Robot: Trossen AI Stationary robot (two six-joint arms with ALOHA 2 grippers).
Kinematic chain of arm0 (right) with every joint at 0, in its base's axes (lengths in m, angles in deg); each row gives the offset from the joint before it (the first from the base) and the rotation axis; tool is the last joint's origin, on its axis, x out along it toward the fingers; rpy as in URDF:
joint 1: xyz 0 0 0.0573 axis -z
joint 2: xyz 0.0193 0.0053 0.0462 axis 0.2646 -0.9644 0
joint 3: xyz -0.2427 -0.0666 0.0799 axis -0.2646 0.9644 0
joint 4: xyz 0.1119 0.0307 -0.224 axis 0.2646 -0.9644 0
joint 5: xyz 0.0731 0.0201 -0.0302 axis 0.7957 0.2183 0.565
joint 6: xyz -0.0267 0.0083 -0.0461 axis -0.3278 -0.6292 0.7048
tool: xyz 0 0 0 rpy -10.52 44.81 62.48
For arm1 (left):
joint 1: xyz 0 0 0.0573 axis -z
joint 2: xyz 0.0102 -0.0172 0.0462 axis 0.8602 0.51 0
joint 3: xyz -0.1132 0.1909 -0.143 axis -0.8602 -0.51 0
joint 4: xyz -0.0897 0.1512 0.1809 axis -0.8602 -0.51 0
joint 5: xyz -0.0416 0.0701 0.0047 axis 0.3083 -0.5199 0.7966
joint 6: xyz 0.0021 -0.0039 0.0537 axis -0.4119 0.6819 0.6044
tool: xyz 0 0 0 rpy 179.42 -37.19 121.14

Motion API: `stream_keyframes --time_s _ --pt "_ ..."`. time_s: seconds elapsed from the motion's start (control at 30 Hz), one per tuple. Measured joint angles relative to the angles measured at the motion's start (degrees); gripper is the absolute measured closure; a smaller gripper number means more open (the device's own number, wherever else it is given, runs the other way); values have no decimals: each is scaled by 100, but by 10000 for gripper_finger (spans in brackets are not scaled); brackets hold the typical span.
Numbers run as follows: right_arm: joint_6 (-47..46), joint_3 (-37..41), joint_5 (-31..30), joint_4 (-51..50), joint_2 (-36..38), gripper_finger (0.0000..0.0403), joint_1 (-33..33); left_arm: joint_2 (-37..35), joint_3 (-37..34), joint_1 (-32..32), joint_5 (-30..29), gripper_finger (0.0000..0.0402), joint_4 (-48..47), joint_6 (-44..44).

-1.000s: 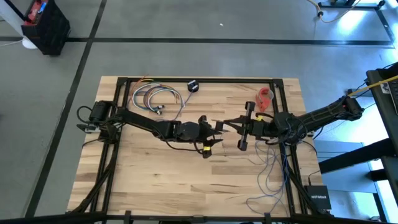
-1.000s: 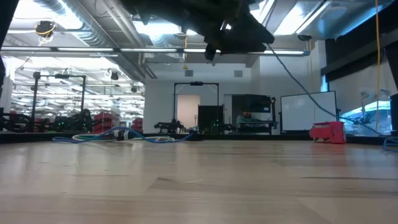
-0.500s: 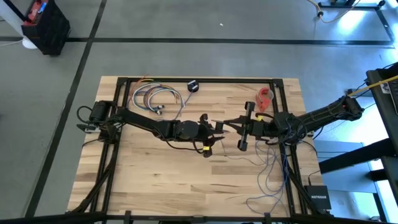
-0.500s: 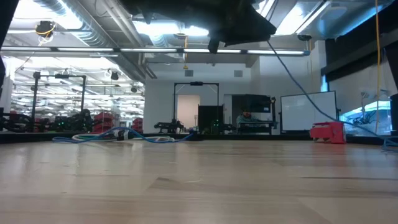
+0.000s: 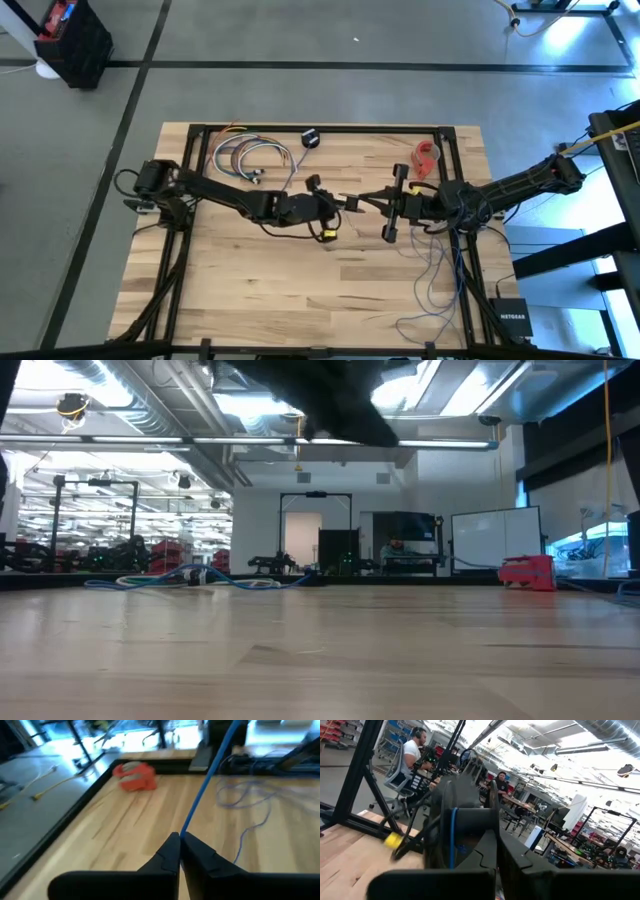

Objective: Coil cords
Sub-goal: Coil the blue wire onto the black spool

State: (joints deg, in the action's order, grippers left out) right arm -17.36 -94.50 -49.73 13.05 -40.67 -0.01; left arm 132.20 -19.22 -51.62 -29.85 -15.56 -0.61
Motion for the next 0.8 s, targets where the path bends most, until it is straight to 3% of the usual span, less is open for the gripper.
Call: stream_keyframes --time_s 0.17,0.43,0.8 --pt "3 -2 -16 -125 0 400 0 -499 2 167 -453 396 -882 -50" --pt "255 -2 -156 -218 0 400 0 -1204 2 207 -545 397 -1768 -295" --pt "274 -2 -457 -459 0 399 0 -1814 2 47 -563 399 -1921 -318"
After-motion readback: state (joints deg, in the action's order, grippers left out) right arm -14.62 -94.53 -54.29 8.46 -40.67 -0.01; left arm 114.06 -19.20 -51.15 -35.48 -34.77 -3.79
